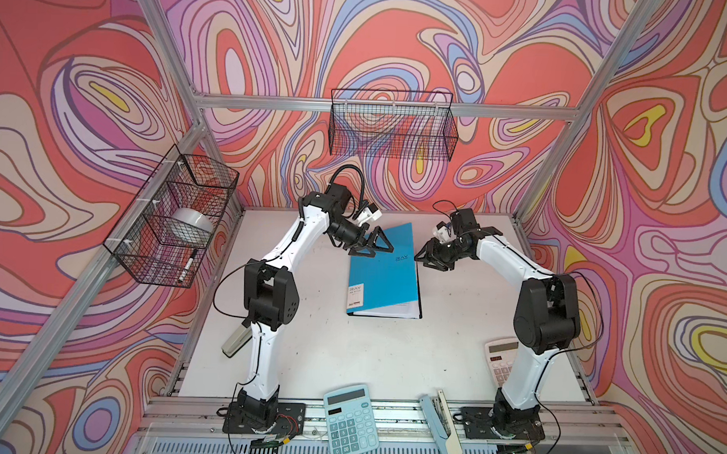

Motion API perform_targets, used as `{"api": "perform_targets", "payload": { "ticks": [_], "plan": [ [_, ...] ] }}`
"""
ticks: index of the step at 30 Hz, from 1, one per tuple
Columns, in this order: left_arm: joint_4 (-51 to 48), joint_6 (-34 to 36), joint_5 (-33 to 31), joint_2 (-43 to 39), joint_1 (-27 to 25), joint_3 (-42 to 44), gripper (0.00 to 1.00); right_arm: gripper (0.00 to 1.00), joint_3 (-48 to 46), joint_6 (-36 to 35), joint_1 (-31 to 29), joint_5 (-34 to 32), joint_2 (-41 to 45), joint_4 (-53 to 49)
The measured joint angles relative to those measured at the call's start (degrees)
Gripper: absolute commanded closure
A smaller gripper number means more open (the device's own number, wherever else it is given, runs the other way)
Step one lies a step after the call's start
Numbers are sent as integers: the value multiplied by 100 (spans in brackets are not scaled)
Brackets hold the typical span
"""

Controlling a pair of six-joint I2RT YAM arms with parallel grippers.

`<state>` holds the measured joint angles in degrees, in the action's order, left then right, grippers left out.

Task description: Put the files into the folder

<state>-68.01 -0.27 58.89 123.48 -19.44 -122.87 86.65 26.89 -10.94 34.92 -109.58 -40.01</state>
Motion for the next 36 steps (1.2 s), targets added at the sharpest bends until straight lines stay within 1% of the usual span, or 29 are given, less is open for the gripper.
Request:
{"api": "perform_targets", "payload": {
  "ticks": [3, 6, 10, 13, 16, 19, 22, 25, 27, 29, 33, 36],
  "plan": [
    [94, -90, 2, 72, -33, 0, 0, 53, -387, 286, 7, 629, -46, 476],
    [162, -149, 2, 96, -35, 9, 0, 53, -527, 428, 11, 1001, -105, 761],
    [214, -164, -4, 94, -33, 55, 0, 54, -511, 404, 17, 1163, -151, 835],
    [227, -168, -90, 92, -35, 105, 0, 53, -428, 304, 52, 1029, -190, 688],
    [227, -157, -350, 57, -35, 146, 0, 53, -291, 111, 103, 621, -225, 422],
    [264, -127, -789, -90, -24, 345, 0, 53, -227, -76, 127, 70, -229, 153],
    [409, -120, -1211, -385, 33, 791, 0, 53, -210, -260, 140, -682, -234, -85],
    [678, -131, -1545, -782, 210, 1405, 0, 53, -243, -400, 142, -1482, -219, -142],
    [949, -175, -1788, -1080, 411, 1886, 0, 52, -435, -485, 142, -1937, -109, 46],
    [1320, -286, -2052, -1397, 669, 2426, 0, 52, -820, -568, 142, -2369, 151, 380],
    [2225, -501, -2765, -2081, 1246, 3646, 0, 51, -1578, -730, 142, -2874, 789, 1147],
    [3167, -627, -3322, -2693, 1670, 4690, 0, 47, -2352, -918, 144, -3169, 1478, 2151]
  ]
}}
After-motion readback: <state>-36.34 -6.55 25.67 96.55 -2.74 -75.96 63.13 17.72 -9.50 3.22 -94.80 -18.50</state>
